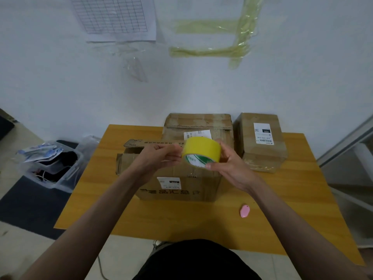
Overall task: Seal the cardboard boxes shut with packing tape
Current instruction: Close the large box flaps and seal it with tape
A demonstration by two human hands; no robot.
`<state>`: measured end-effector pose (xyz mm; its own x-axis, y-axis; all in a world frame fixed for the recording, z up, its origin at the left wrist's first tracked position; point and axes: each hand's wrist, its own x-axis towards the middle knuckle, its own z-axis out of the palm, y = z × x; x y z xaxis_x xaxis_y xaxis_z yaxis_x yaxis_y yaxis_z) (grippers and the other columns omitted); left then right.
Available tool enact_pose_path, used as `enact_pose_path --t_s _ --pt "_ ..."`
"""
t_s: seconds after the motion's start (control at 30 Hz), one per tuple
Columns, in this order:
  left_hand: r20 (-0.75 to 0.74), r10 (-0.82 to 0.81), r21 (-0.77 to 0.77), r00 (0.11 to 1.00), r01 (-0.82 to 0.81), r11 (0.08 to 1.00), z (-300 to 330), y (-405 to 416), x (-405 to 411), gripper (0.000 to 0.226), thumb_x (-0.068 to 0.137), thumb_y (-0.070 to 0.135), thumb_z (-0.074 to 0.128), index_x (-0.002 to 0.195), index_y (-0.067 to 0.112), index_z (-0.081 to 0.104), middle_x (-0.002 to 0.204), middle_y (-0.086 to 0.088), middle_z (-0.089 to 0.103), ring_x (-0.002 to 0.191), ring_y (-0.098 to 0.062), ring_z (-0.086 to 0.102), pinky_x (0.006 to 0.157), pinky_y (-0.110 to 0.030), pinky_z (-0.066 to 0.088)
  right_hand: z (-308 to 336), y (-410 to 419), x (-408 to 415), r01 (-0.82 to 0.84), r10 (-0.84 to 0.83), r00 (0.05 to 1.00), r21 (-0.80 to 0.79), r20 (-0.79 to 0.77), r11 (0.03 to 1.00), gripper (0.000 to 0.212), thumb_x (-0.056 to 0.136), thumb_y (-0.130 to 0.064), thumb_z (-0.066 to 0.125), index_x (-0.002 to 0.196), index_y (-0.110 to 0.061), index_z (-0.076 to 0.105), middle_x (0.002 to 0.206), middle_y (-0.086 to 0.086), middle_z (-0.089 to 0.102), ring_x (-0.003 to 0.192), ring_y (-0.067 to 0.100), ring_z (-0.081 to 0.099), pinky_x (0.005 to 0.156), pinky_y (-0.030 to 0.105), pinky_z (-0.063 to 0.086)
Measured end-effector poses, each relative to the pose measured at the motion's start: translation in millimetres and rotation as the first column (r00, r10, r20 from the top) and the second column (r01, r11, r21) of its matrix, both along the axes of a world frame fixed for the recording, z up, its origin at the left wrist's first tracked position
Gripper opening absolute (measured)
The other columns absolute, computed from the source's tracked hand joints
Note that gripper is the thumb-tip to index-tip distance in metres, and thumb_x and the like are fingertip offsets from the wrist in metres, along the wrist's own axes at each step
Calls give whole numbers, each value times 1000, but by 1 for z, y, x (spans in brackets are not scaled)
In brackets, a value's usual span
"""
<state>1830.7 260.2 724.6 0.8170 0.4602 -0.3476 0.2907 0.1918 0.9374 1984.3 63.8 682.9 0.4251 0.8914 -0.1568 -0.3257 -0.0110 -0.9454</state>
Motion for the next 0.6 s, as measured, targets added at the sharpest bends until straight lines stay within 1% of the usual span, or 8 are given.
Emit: enact_pose_path --t_s 0.13,0.23,0.27,0.33,0.37,0.43,0.5,0.6 --pt "-71 -33 -159 997 21 987 0 9 6 31 74 16 76 102 1 74 85 -8 75 74 -14 71 70 -23 60 10 -2 -2 5 18 967 -88 256 996 68 74 -15 83 134 -18 50 126 7 57 117 22 60 84 29 56" --pt "-100 -70 -235 992 45 971 -1 15 11 17 82 9 70 97 0 70 80 -8 70 69 -13 67 68 -22 60 18 -2 0 -25 62 916 -98 397 995 63 72 -29 88 125 -22 56 122 1 59 111 19 61 85 37 59" --pt "-114 -80 -213 990 54 976 -1 14 13 14 87 6 67 99 -1 70 83 -8 70 71 -13 66 70 -22 60 22 -2 0 -39 79 899 -101 431 994 57 71 -36 88 119 -25 59 117 -4 61 107 15 62 86 36 58" --pt "-138 -120 -104 983 106 989 1 10 18 12 94 4 62 101 -2 69 91 -9 70 81 -15 66 75 -22 60 33 -1 -3 -56 90 869 -84 487 995 37 74 -48 75 100 -24 63 94 -12 63 86 7 61 72 21 52" --pt "-137 -133 -40 982 129 991 4 10 21 11 96 5 61 101 -1 69 92 -8 70 85 -16 66 77 -22 59 36 0 -2 -42 65 858 -57 509 998 34 79 -49 70 90 -18 63 83 -9 59 75 7 56 65 16 46" --pt "-105 -95 66 990 103 993 13 10 27 11 99 5 58 98 0 68 89 -6 69 84 -15 65 76 -21 57 43 -2 1 21 -14 854 -8 520 1000 36 88 -42 69 79 -9 58 72 -4 51 66 8 49 59 14 36" --pt "-50 -4 132 999 11 991 27 14 34 11 99 5 58 95 2 67 84 -4 68 81 -14 64 72 -20 56 46 -3 7 112 -91 833 -7 546 994 31 93 -30 69 71 -14 55 64 -13 48 61 4 46 57 12 34" --pt "12 27 252 1000 -29 967 45 12 44 11 99 6 58 93 3 66 82 -4 65 76 -12 61 71 -20 53 48 -2 11 235 -166 761 -28 627 972 36 95 -28 68 66 -15 51 59 -13 45 56 3 44 54 14 32"
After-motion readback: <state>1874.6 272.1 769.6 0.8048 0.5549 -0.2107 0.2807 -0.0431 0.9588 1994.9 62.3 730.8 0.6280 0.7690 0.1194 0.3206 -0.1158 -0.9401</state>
